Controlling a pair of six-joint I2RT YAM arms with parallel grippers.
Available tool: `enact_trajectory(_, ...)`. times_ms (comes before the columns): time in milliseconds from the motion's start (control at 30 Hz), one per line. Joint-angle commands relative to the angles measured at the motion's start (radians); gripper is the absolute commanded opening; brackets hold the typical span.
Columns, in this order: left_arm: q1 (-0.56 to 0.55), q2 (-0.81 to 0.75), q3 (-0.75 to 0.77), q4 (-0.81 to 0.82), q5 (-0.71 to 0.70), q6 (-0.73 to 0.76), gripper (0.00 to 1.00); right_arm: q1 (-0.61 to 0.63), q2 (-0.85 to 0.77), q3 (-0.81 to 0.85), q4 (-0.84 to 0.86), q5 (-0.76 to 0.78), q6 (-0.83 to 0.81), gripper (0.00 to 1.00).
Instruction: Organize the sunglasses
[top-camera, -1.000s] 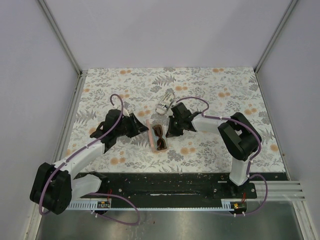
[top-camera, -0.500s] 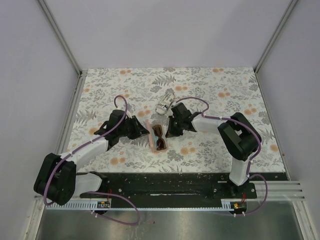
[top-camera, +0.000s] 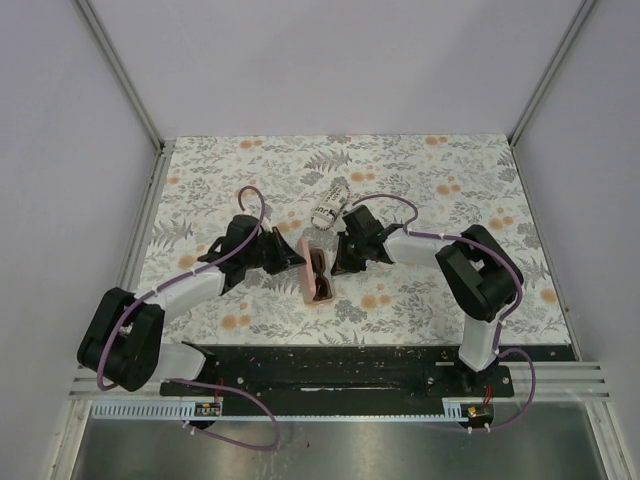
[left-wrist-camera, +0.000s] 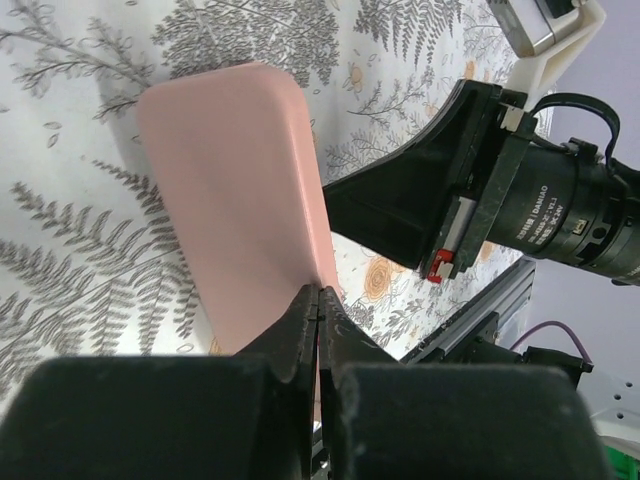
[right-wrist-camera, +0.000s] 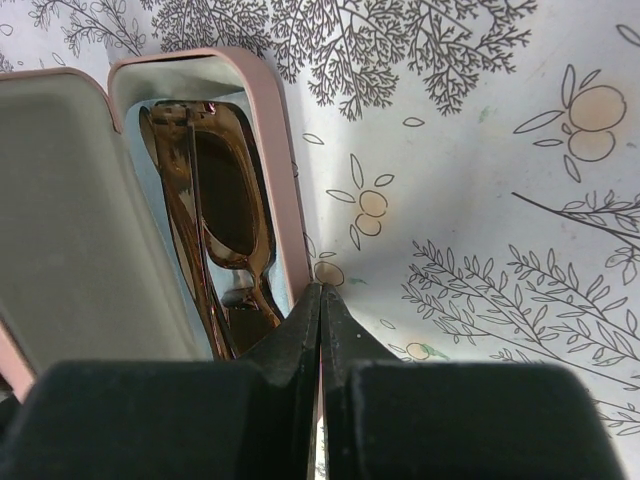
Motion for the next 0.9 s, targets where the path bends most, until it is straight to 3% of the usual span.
enact_trajectory(0,-0.035,0.107,0.016,0.05,-0.033,0.017,0.0,0.015,0.03,-0.023,-0.023,-0.014,-0.001,0.0)
enact_trajectory(267,-0.058,0.331,-0.036,0.225,-0.032,0.026,0.0,0.016,0.004,-0.037,-0.03,0.006,-0.004,0.0)
enact_trajectory(367,-0.063,0.274,-0.071,0.249,-0.03,0.032,0.0,0.015,-0.027,-0.048,-0.05,0.046,-0.009,0.0)
enact_trajectory(433,-0.066,0.192,-0.07,0.201,-0.051,0.055,0.0,0.013,-0.053,-0.055,-0.059,0.073,-0.013,0.05)
enact_trajectory(567,-0.07,0.011,-0.015,0.004,-0.136,0.135,0.02,0.019,-0.117,-0.057,-0.096,0.127,-0.03,0.34)
enact_trajectory(700,-0.07,-0.166,0.039,-0.19,-0.273,0.196,0.11,0.085,-0.168,0.041,-0.255,0.337,-0.087,0.71)
enact_trajectory(800,-0.07,-0.282,0.045,-0.28,-0.428,0.198,0.32,0.118,-0.167,0.102,-0.302,0.34,-0.084,0.89)
enact_trajectory(833,-0.07,-0.321,0.038,-0.294,-0.468,0.195,0.43,0.134,-0.168,0.116,-0.302,0.342,-0.078,0.99)
enact_trajectory(867,-0.07,-0.367,0.022,-0.314,-0.525,0.186,0.62,0.15,-0.162,0.131,-0.3,0.349,-0.07,1.0)
